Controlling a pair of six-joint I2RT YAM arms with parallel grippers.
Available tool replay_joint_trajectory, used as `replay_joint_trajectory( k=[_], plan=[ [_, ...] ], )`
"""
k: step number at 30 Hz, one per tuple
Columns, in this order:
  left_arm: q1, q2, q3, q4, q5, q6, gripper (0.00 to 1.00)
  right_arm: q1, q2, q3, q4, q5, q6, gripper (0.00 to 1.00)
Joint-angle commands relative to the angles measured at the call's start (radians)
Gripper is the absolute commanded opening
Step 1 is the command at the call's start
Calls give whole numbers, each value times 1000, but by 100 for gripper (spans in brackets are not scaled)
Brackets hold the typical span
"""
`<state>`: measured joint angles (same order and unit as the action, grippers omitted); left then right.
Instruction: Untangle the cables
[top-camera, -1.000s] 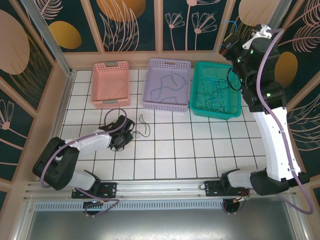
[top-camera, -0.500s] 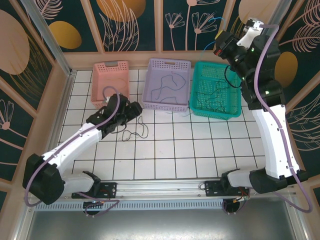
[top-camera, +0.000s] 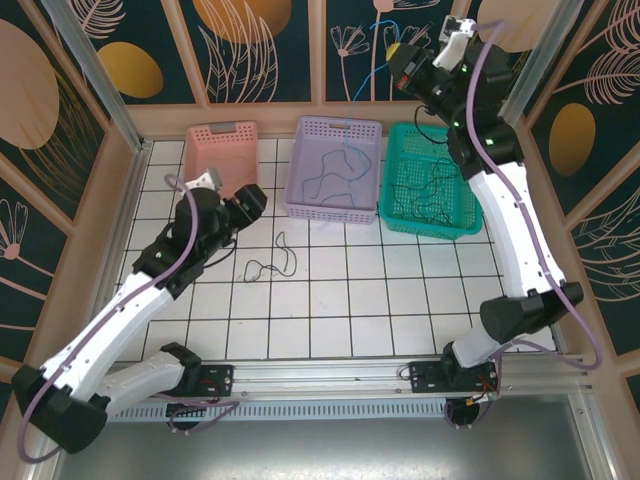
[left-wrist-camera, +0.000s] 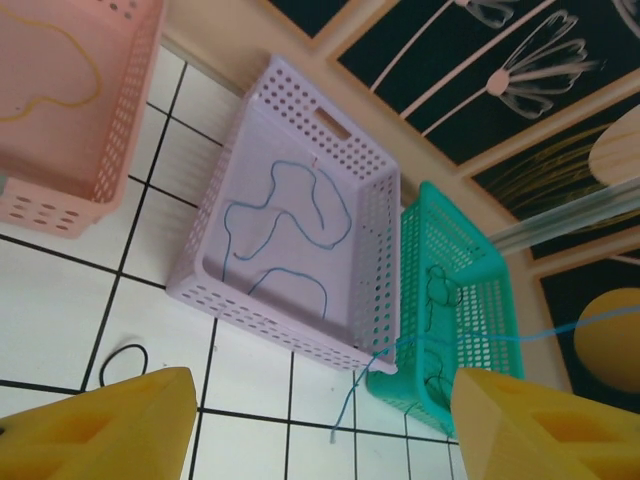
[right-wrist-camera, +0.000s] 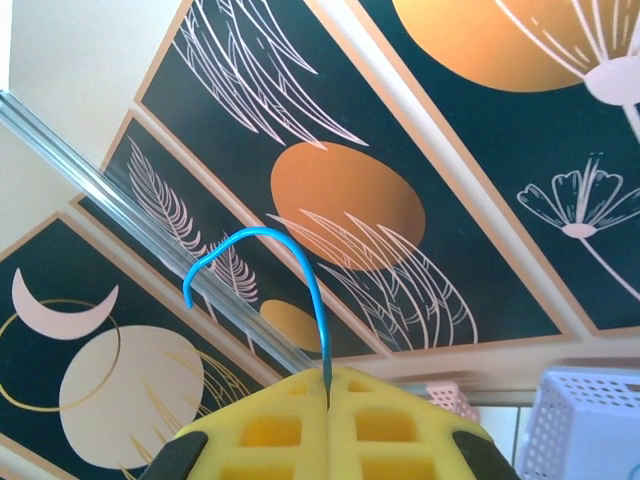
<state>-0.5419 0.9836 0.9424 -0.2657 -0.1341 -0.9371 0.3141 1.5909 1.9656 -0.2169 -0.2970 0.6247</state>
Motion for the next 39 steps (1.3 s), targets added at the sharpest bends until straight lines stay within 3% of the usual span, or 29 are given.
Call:
replay_joint_trajectory(
  k=[1,12,22,26,33,34,37,39],
  plan=[
    [4,-13,-56,-17,-19,-30,69,9,55,72,115,-19,44,0],
    [4,-125,-207,-30,40,-125,66,7,244,255,70,54,33,0],
    [4,-152,-215,-73,53,-129,66,18,308,95,93,85,35,0],
    [4,-158,-221,-84,54,-134,66,29,381,79,21,89,38,0],
    [3,-161,-230,-94,64,-147,66,26,667,215,-209,48,52,0],
    [3,-161,-234,-96,68,-149,66,19,705,269,-248,24,55,4],
    [4,-158,-247,-102,84,-160,67,19,835,479,-405,0,47,30],
    [4,-151,-260,-109,102,-165,67,24,847,531,-451,15,32,46]
  ],
)
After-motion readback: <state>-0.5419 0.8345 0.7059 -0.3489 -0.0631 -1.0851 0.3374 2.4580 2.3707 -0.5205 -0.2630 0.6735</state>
